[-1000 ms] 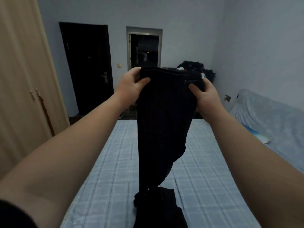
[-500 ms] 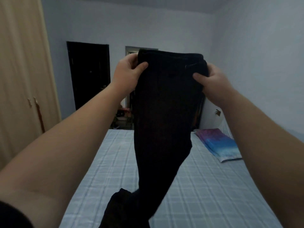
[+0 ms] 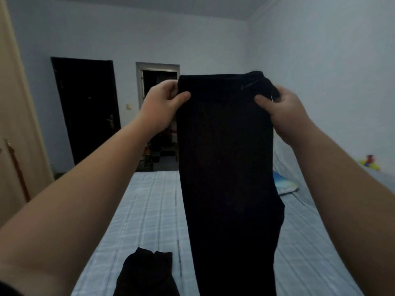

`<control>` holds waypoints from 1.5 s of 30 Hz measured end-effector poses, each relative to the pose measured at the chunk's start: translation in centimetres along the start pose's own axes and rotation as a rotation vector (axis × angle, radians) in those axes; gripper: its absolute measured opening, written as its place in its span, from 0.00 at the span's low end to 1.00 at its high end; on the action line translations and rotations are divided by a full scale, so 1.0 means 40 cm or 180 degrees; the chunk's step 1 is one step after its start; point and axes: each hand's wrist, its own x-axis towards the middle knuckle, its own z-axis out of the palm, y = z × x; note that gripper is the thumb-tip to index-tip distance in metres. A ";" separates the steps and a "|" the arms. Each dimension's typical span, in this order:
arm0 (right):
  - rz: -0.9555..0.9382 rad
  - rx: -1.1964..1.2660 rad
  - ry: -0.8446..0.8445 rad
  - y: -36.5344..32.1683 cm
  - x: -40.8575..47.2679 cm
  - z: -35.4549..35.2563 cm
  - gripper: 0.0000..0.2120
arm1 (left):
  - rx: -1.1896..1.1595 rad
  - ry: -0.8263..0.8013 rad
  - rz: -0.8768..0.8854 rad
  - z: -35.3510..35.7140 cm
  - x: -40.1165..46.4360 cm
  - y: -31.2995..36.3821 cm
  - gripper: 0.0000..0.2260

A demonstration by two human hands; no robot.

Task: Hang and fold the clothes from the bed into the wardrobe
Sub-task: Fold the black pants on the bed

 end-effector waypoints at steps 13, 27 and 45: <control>0.0795 -0.0369 0.0066 0.138 -0.042 -0.023 0.06 | -0.0648 -0.0438 -0.0576 0.102 -0.019 -0.156 0.10; 0.1601 -0.0222 -0.0095 0.934 0.312 0.092 0.07 | -0.0159 -0.0152 -0.1847 0.387 0.207 -0.797 0.09; 0.2531 -0.0263 -0.0288 1.701 0.384 0.232 0.07 | 0.0218 0.0058 -0.3244 0.653 0.173 -1.485 0.10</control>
